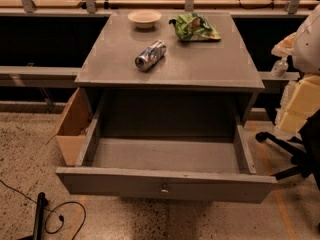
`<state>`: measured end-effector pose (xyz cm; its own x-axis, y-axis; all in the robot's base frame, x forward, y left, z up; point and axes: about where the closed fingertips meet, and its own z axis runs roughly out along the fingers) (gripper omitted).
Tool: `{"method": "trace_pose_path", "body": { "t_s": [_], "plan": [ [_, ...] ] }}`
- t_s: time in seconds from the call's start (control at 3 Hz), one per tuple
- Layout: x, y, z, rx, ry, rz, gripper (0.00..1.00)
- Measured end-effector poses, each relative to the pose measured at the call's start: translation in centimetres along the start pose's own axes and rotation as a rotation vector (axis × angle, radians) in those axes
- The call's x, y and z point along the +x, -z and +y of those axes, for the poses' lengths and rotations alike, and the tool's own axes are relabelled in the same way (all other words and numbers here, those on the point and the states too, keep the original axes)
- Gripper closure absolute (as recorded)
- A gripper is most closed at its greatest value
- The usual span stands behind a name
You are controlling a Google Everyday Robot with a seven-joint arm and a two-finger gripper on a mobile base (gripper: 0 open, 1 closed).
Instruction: Place green rice chip bag into top drawer
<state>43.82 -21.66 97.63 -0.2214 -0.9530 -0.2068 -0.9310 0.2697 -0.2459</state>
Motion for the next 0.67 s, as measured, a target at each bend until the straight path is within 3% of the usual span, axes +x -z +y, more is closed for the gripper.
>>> {"method": "trace_pose_path", "body": {
  "t_s": [0.33, 0.67],
  "plan": [
    [0.0, 0.0, 0.0, 0.0, 0.0, 0.0, 0.0],
    [0.1, -1.2, -2.0, 0.052, -0.039, -0.122, 0.0]
  ]
}}
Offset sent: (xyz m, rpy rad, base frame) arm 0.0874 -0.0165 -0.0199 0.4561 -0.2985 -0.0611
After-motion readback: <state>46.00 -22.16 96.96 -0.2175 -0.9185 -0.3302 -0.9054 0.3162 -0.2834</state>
